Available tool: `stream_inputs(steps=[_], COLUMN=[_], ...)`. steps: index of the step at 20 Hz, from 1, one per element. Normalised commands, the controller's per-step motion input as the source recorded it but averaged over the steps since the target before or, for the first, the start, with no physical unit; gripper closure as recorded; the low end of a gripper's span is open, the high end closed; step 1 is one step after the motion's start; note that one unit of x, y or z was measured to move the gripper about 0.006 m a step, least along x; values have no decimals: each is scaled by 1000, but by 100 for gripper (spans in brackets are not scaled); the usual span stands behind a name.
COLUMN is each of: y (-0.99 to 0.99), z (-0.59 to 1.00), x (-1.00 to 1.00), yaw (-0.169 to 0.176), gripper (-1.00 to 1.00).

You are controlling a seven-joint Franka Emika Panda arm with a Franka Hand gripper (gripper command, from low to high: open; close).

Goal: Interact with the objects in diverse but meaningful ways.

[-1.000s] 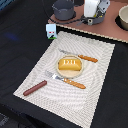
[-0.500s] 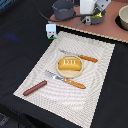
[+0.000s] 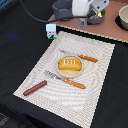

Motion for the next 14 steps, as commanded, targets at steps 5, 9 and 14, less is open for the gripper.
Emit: stream_inputs(steps=[5, 9, 14], y=[-978, -974, -826], z=[-238, -385, -337], x=[-287, -336, -338], yaw=[0, 0, 36], gripper=[-100, -100, -100])
